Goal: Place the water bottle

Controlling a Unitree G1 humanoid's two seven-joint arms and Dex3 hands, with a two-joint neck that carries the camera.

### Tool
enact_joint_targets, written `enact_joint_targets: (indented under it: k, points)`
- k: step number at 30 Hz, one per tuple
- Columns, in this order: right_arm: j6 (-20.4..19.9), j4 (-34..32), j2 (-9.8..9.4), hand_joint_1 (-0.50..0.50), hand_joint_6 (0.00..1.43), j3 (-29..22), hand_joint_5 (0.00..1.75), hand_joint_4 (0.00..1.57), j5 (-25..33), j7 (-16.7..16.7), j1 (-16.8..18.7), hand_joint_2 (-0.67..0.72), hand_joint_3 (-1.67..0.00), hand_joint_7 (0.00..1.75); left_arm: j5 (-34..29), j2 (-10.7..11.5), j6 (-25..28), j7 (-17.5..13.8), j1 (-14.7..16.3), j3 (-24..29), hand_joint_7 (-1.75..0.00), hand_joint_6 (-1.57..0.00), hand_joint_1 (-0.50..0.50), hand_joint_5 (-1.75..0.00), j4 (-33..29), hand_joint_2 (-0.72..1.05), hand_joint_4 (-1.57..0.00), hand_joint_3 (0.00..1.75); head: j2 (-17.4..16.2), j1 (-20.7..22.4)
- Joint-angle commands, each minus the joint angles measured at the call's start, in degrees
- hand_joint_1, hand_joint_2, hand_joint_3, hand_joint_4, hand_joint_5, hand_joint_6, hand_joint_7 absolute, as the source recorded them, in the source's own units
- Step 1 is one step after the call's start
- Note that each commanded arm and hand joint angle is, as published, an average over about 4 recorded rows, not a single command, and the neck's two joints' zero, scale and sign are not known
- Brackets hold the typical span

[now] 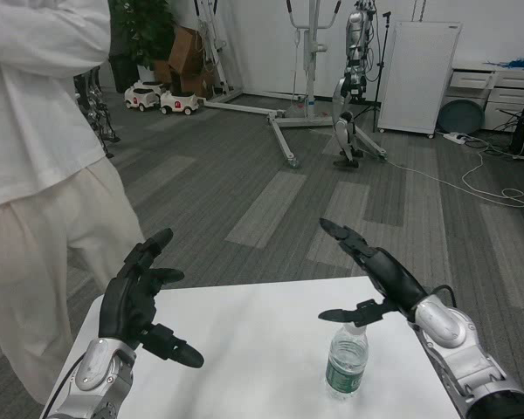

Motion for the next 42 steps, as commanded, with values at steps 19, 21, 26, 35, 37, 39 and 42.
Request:
enact_joint_targets:
  k: [19, 21, 26, 35, 37, 39, 42]
  points:
    - [0.3, -2.2, 2.14, -0.46, 0.00, 12.5, 0.00, 0.00, 1.5, -3.2, -7.3, -0.37, -0.48, 0.00, 0.1, 0.5, -0.1, 0.2, -0.1, 0.2, -0.37, 0.00, -0.50, -1.75, 0.3, -0.55, 0.00, 0.09, 0.0, 0.5]
    - [0.3, -2.7, 2.03, -0.46, 0.00, 11.8, 0.00, 0.00, 1.6, -3.2, -7.1, -0.38, -0.48, 0.00, 0.1, 0.5, -0.1, 0.2, -0.1, 0.2, -0.35, 0.00, -0.50, -1.75, 0.3, -0.55, 0.00, 0.09, 0.0, 0.5]
    - [0.3, -4.0, 1.72, -0.46, 0.00, 10.2, 0.00, 0.00, 1.7, -3.2, -6.5, -0.35, -0.48, 0.00, 0.1, 0.6, -0.1, 0.2, -0.1, 0.2, -0.35, 0.00, -0.50, -1.75, 0.2, -0.55, 0.00, 0.09, -0.1, 0.5]
    - [0.4, -5.2, 1.37, -0.47, 0.00, 9.3, 0.00, 0.00, 1.8, -3.2, -5.8, -0.35, -0.48, 0.00, 0.0, 0.7, -0.1, 0.2, -0.5, 0.0, -0.37, 0.00, -0.50, -1.75, 0.3, -0.55, 0.00, 0.09, -0.3, 0.4]
    - [0.4, -5.3, 1.35, -0.48, 0.00, 9.4, 0.00, 0.00, 1.8, -3.2, -5.8, -0.35, -0.48, 0.00, 0.0, 0.7, -0.1, 0.2, -0.5, -0.1, -0.35, 0.00, -0.50, -1.75, 0.3, -0.55, 0.00, 0.09, -0.3, 0.4]
    - [0.4, -5.3, 1.31, -0.47, 0.00, 9.4, 0.00, 0.00, 1.8, -3.2, -5.9, -0.35, -0.48, 0.00, 0.0, 0.7, -0.1, 0.2, -0.5, -0.1, -0.35, 0.00, -0.50, -1.75, 0.3, -0.55, 0.00, 0.09, -0.3, 0.4]
    - [0.4, -5.4, 1.26, -0.47, 0.00, 9.4, 0.00, 0.00, 1.8, -3.2, -5.9, -0.35, -0.48, 0.00, 0.0, 0.8, -0.1, 0.2, -0.5, 0.0, -0.37, 0.00, -0.50, -1.75, 0.3, -0.55, 0.00, 0.09, -0.3, 0.4]
